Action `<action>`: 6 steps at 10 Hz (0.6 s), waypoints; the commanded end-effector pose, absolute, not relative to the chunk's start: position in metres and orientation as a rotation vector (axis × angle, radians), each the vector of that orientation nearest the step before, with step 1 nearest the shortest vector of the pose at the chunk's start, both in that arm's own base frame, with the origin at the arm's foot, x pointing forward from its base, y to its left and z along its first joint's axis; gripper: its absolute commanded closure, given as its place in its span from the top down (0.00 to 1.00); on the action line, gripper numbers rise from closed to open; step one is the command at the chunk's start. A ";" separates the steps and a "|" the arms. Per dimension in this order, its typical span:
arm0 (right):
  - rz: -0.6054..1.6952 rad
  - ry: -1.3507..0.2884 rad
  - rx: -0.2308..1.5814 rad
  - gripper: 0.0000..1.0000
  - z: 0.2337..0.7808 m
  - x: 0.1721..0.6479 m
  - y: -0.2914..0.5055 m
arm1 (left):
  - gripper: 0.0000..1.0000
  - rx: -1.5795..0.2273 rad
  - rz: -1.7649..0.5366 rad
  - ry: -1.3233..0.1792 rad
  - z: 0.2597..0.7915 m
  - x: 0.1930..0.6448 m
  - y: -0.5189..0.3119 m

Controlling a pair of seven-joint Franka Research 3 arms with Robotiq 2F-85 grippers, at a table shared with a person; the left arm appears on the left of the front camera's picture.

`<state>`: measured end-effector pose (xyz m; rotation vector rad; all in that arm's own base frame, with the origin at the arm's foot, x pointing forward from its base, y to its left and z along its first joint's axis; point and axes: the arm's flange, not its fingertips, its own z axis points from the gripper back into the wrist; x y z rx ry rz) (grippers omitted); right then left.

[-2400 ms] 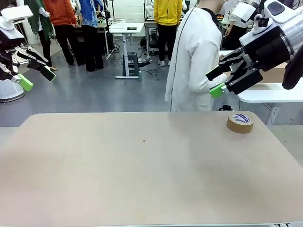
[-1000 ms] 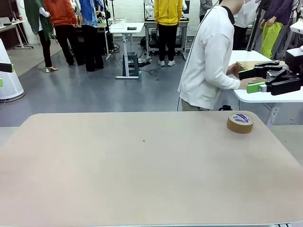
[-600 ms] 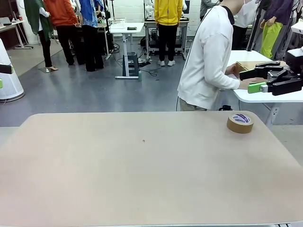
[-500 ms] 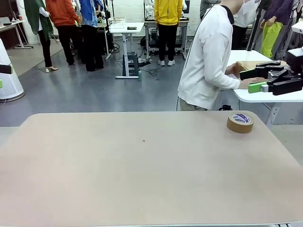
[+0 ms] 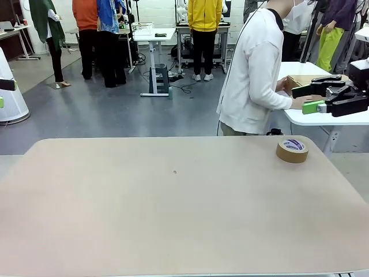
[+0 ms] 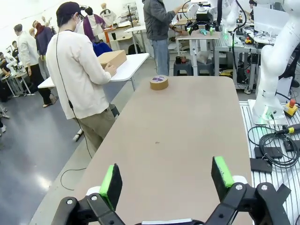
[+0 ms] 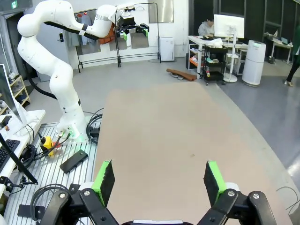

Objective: Wrap the clocks to prevent damage.
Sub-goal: After the human seals the box with tape, release both hands from the side flaps of the Package Box.

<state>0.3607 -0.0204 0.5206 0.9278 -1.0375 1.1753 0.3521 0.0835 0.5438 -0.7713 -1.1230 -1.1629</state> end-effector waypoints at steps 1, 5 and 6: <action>1.173 -1.045 0.942 1.00 0.519 0.362 -0.021 | 1.00 -0.756 -1.156 -1.128 0.542 0.352 0.083; 1.173 -1.045 0.942 1.00 0.519 0.362 -0.021 | 1.00 -0.756 -1.156 -1.128 0.542 0.352 0.083; 1.173 -1.045 0.942 1.00 0.519 0.362 -0.021 | 1.00 -0.756 -1.156 -1.128 0.542 0.352 0.083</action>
